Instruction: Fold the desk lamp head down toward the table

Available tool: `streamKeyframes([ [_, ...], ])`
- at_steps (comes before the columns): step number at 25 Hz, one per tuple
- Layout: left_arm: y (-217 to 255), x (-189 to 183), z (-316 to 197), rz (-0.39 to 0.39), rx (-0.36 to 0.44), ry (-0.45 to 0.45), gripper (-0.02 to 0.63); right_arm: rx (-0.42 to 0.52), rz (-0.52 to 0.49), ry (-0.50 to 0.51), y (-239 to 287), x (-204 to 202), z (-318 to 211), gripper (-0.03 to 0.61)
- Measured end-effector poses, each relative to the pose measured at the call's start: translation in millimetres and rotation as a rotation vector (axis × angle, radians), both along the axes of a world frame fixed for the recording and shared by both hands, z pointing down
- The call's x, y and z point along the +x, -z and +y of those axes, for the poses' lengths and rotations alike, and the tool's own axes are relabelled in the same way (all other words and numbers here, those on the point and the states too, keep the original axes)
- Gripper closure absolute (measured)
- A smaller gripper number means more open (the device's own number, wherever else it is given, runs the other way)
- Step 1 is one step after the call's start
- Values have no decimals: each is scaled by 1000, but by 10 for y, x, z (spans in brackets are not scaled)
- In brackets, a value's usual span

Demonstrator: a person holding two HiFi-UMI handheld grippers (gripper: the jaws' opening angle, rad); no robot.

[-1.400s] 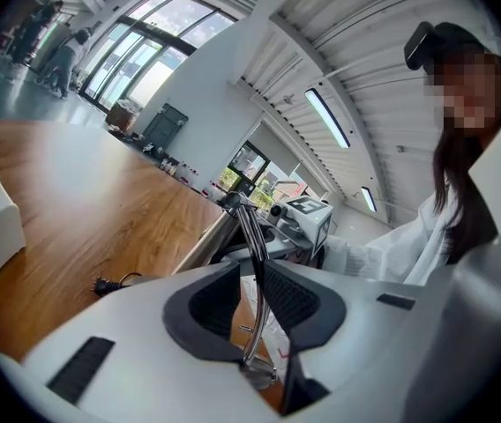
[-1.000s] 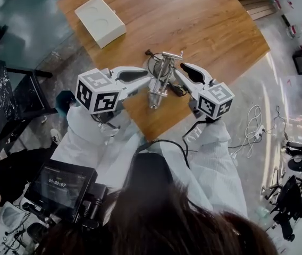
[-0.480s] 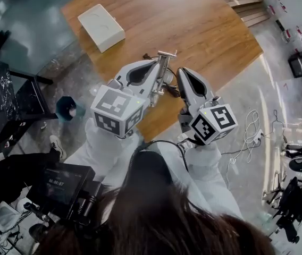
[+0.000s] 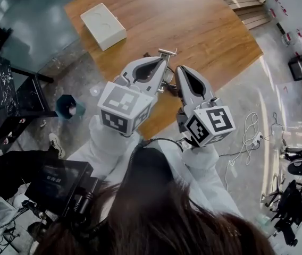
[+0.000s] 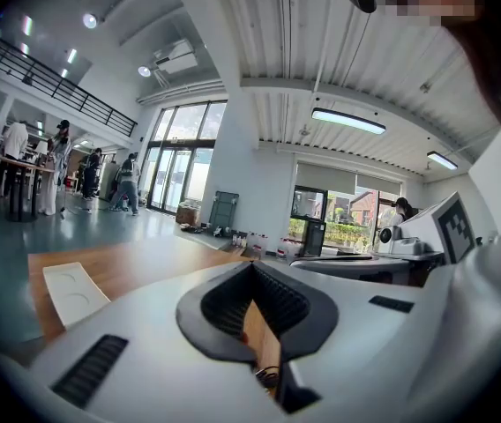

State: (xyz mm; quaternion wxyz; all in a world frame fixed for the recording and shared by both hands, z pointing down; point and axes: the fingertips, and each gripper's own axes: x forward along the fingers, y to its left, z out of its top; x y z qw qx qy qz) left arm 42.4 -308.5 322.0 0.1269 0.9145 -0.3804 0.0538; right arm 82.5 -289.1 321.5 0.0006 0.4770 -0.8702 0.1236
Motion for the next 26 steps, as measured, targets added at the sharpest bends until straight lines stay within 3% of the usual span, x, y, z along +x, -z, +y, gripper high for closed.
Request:
streamKeyframes([
  [26,-12,-21,-20,7,1,12,612,4,-11,18,7,-71,1,578],
])
